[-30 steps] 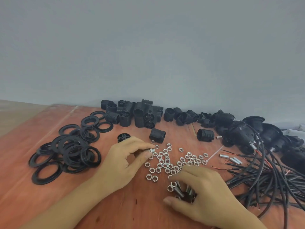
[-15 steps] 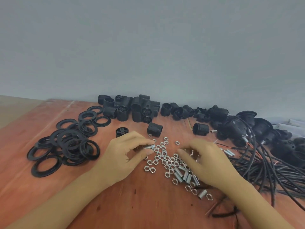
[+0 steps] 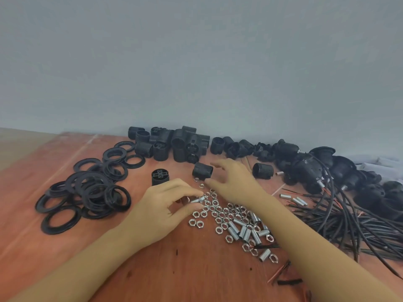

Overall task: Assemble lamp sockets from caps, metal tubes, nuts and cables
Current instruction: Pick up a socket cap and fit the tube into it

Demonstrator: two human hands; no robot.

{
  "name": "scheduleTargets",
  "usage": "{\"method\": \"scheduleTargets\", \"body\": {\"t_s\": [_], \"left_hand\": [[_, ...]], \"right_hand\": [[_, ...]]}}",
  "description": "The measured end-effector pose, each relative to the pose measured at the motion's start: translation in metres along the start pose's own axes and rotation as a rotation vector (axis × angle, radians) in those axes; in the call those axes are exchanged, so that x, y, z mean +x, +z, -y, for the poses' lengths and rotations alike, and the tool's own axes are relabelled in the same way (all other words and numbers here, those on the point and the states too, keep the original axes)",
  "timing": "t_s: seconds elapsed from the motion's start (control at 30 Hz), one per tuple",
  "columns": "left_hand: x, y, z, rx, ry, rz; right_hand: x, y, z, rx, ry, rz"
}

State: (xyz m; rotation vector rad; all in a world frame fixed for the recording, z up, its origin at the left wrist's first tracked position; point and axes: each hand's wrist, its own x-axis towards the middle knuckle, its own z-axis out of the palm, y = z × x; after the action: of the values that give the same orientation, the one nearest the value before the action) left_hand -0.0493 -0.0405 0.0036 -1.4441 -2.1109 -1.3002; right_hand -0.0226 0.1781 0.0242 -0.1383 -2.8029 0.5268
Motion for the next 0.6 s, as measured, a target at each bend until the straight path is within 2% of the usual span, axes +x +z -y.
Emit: {"method": "scheduleTargets", "body": {"t_s": [0.2, 0.37, 0.5, 0.6], "left_hand": [[0.000, -0.002, 0.002, 0.050, 0.094, -0.009], [0.001, -0.002, 0.001, 0.086, 0.075, 0.003], [0.000, -0.003, -0.003, 0.103, 0.076, 0.019], [0.001, -0.004, -0.006, 0.120, 0.082, 0.032]], "right_hand": [[0.017, 0.013, 0.013, -0.024, -0.025, -0.038], [0.011, 0.012, 0.007, 0.006, -0.020, -0.041], [0.007, -0.007, -0.014, 0.033, 0.114, -0.270], [0.009, -0.033, -0.036, -0.143, 0.277, -0.399]]}}
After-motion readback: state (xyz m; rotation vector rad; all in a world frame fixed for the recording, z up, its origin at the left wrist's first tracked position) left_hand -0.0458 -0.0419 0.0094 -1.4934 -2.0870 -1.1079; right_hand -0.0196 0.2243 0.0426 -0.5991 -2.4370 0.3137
